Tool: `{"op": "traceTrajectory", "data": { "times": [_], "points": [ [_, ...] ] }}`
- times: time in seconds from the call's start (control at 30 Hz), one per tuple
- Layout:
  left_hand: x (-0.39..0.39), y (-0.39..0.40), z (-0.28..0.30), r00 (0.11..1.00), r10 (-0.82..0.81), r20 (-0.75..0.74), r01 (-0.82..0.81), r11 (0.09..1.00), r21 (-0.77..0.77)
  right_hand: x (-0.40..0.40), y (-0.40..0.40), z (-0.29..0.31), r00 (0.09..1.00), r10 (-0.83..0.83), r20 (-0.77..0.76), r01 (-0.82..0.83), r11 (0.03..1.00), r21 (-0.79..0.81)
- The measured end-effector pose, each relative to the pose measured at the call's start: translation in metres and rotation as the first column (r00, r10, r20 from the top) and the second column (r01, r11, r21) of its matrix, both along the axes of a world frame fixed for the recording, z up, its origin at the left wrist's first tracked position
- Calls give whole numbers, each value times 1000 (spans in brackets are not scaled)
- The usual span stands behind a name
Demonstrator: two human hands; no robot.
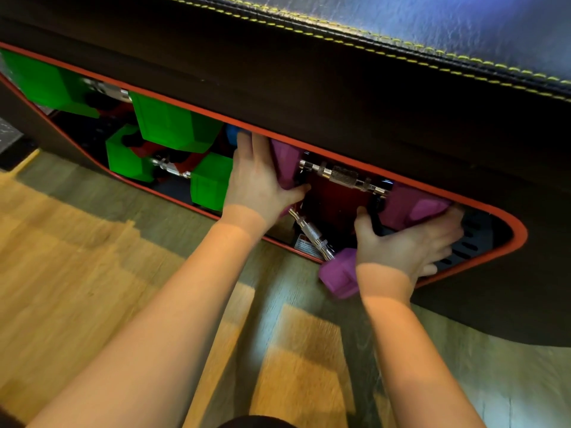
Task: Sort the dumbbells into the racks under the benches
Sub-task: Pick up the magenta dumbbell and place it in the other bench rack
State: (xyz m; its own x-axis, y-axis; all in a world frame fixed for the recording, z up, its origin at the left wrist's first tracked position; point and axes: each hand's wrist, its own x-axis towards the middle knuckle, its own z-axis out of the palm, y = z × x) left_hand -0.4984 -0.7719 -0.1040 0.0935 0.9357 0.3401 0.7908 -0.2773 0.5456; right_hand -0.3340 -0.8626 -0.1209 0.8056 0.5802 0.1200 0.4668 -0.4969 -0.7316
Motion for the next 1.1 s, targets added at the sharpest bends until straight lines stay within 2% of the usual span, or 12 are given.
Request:
{"op": "traceTrajectory", "data": {
  "times": [0.23,0.5,0.73,0.93,1.1],
  "points": [
    [-5,2,1,997,-52,55,54,998,-36,-3,-2,1,1000,9,-30,-6,994,109],
    [-8,4,-5,981,-89,170,93,996,-13,-5,-1,-2,1000,-3,-6,4,990,141],
    [-7,6,-10,973,-92,211,91,996,13,-1,1,-6,999,-3,-42,9,990,143],
    [-13,5,-21,917,-94,387,119,992,-41,3,-10,-13,985,91,-146,-38,943,330],
    [-33,-10,-49,902,-124,414,177,980,-93,0,-36,-40,962,151,-228,-50,918,394]
  ]
}}
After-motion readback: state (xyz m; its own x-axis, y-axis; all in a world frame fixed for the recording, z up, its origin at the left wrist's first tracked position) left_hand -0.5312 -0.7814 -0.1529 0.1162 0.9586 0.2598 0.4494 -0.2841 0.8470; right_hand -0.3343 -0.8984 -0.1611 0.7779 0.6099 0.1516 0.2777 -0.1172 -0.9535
